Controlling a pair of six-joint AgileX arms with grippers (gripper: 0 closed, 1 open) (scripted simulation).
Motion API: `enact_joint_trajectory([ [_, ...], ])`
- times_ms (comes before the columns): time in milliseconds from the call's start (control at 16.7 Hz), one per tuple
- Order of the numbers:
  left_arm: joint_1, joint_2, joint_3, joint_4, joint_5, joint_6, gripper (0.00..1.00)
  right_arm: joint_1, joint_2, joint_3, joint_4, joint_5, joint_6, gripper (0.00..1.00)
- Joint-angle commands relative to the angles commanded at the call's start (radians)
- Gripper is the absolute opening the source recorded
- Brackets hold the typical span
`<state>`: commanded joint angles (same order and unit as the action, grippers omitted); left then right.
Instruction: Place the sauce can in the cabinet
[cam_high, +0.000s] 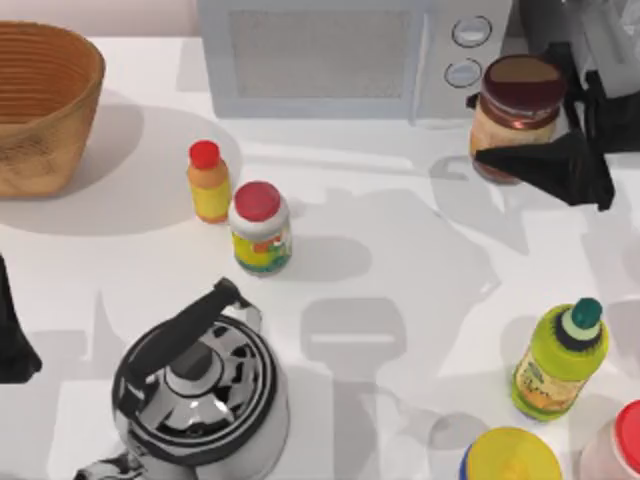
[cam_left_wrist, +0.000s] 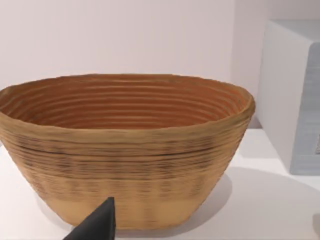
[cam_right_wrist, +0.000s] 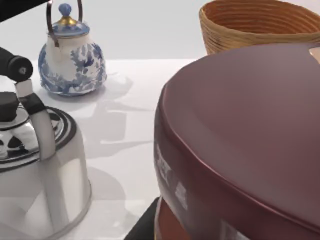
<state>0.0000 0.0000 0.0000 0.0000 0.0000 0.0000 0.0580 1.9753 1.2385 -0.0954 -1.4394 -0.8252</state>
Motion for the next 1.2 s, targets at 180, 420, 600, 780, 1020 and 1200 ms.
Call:
enact_joint_trajectory([
  [180, 0.000, 0.000, 0.000, 0.000, 0.000, 0.000, 1.00, -0.004, -0.003, -0.007, 0.003, 0.005, 0.005, 0.00],
  [420, 0.000, 0.000, 0.000, 0.000, 0.000, 0.000, 1.00, -0.005, -0.102, -0.074, 0.004, 0.073, 0.053, 0.00],
  [600, 0.000, 0.000, 0.000, 0.000, 0.000, 0.000, 1.00, -0.004, -0.244, -0.163, 0.011, 0.170, 0.113, 0.00],
  [780, 0.000, 0.000, 0.000, 0.000, 0.000, 0.000, 1.00, -0.006, -0.431, -0.280, 0.020, 0.303, 0.192, 0.00],
  [1020, 0.000, 0.000, 0.000, 0.000, 0.000, 0.000, 1.00, -0.017, -0.740, -0.472, 0.035, 0.530, 0.321, 0.00],
  [1200, 0.000, 0.000, 0.000, 0.000, 0.000, 0.000, 1.00, -0.028, -0.999, -0.633, 0.047, 0.723, 0.427, 0.00],
])
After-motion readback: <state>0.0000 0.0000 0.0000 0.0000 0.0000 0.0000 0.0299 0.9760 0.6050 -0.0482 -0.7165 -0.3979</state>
